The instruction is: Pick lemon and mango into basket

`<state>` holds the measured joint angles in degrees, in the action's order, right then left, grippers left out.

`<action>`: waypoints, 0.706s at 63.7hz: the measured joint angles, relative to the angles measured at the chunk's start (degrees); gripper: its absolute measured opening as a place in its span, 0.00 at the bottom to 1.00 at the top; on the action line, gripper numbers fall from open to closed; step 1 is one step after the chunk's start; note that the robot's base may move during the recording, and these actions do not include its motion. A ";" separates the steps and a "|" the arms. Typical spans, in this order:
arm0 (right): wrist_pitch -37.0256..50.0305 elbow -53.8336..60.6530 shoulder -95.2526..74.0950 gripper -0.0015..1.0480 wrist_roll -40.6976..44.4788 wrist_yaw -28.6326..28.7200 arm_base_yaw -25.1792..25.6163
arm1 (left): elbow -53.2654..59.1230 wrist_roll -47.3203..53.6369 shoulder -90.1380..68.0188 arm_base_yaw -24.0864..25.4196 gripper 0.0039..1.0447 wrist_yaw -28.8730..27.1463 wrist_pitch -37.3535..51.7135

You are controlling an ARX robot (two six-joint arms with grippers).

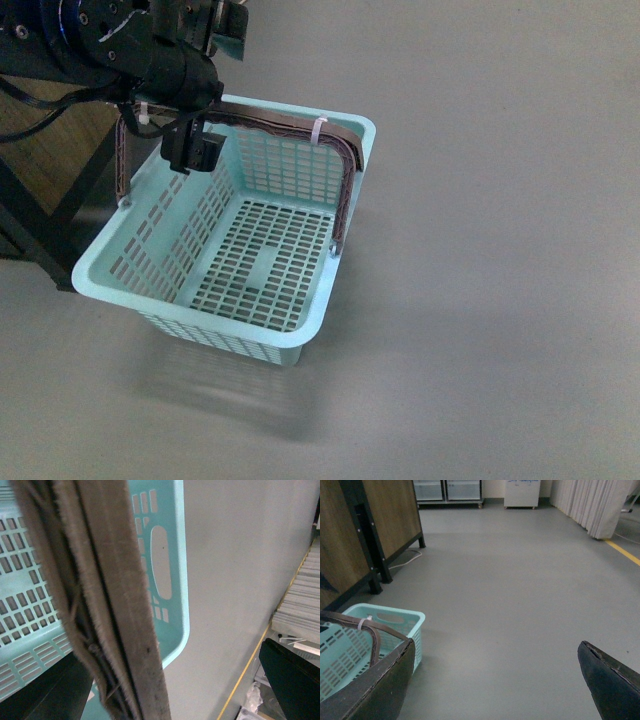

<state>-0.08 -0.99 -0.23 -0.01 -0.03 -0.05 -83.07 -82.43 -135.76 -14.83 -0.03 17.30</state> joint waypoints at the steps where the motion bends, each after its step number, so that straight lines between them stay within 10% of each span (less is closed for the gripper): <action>1: 0.00 0.00 0.00 0.92 0.00 0.02 0.00 | -0.81 0.26 -0.42 0.00 0.91 -0.02 -0.59; 22: 0.00 0.00 0.00 0.92 -0.02 0.02 0.00 | -9.33 -2.86 -5.42 -0.44 0.18 -0.17 -14.01; 45: 0.00 0.00 0.00 0.92 -0.02 0.02 0.00 | 10.21 -6.80 13.11 -2.75 0.16 -0.11 -6.21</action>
<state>-0.08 -0.99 -0.23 -0.03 -0.01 -0.05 -72.86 -89.23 -122.65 -17.58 -0.14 11.09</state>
